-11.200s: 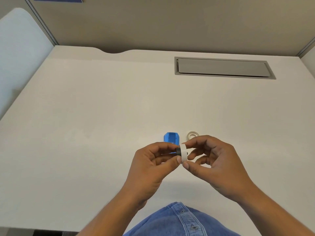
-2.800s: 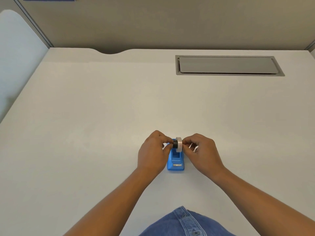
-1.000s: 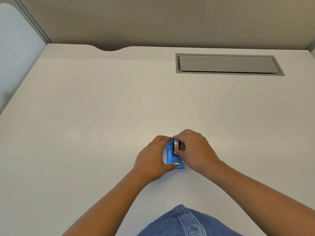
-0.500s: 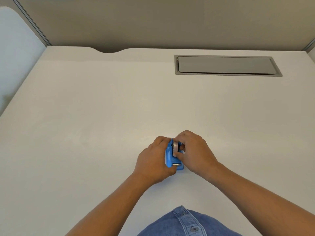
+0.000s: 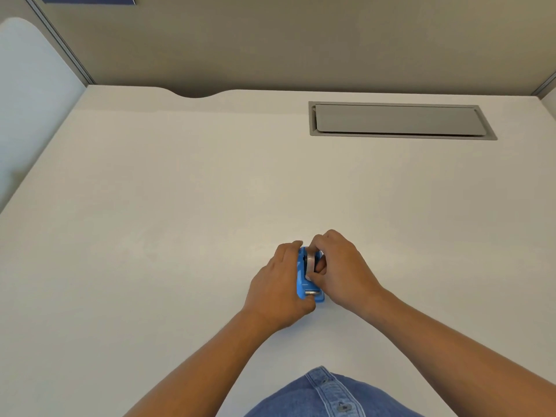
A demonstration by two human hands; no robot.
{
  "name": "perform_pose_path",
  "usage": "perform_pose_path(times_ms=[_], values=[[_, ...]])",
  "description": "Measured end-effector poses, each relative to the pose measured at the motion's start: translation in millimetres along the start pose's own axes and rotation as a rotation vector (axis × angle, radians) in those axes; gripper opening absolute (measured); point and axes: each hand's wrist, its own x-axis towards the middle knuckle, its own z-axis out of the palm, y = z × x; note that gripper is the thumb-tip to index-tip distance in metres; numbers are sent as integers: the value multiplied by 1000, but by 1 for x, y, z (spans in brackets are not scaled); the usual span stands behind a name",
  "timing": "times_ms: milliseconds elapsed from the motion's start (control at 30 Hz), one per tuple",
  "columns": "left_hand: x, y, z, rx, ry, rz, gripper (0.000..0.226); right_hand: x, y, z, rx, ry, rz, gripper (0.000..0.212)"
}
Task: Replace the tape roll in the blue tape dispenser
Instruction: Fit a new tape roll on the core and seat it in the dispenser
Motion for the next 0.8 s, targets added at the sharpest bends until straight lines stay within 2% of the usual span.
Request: perform_pose_path(times_ms=[167, 533, 800], values=[[3, 0, -1, -4, -1, 51, 87, -1, 2, 0, 55, 18, -4, 37], [10, 3, -18, -217, -51, -27, 64, -1, 3, -3, 17, 2, 3, 30], [19, 5, -19, -169, 5, -75, 43, 0, 1, -6, 9, -30, 22, 30]])
